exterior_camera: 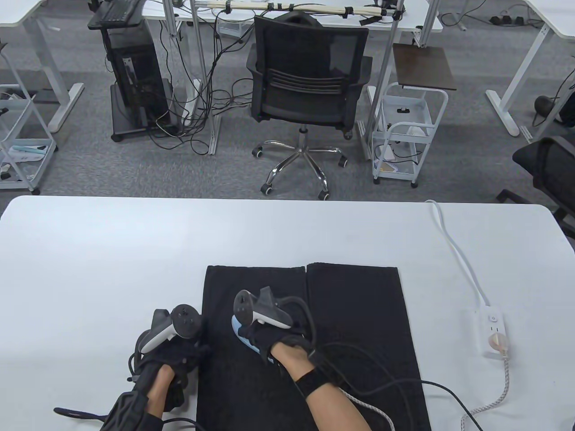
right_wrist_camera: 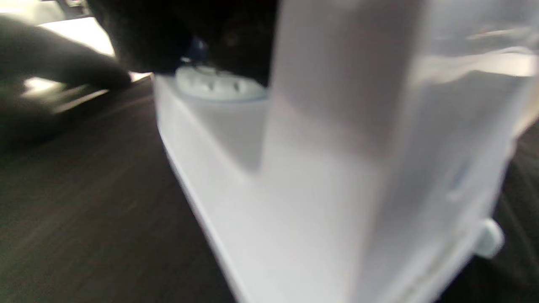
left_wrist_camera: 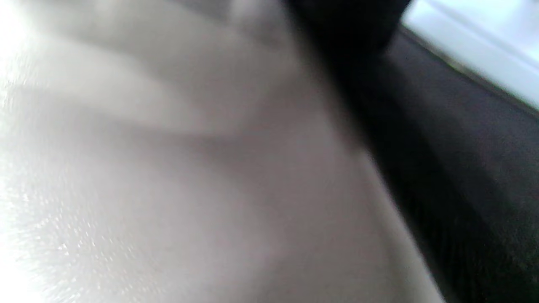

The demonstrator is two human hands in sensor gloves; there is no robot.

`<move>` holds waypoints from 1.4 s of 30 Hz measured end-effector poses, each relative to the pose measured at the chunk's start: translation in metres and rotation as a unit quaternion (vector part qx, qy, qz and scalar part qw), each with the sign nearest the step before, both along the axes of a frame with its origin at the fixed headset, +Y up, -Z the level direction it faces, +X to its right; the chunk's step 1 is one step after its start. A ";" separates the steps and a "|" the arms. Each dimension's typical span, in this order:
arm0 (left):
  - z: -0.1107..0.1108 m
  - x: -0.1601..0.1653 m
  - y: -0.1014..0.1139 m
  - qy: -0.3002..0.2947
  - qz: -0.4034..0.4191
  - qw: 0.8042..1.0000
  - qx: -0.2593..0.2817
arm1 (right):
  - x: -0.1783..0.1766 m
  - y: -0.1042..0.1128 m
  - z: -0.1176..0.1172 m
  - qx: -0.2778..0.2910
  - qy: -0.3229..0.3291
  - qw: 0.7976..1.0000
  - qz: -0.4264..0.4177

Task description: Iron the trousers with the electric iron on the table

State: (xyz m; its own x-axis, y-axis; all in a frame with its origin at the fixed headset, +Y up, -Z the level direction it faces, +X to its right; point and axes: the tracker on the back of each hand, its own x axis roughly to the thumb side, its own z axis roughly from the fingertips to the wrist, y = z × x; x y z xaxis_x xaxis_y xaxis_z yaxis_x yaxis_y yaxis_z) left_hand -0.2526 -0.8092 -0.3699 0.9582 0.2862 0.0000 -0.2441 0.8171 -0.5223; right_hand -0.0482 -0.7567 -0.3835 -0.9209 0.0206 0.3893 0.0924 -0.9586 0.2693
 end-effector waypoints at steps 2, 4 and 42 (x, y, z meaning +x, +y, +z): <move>0.000 0.000 0.000 0.000 0.001 1.000 0.001 | 0.002 0.000 0.025 -0.002 0.025 1.000 0.002; 0.001 0.000 0.000 0.001 0.002 1.000 0.002 | 0.004 -0.001 0.046 -0.003 0.051 0.999 0.004; 0.002 -0.001 -0.001 0.008 0.004 1.000 0.003 | -0.007 0.002 -0.116 0.014 -0.169 0.985 0.020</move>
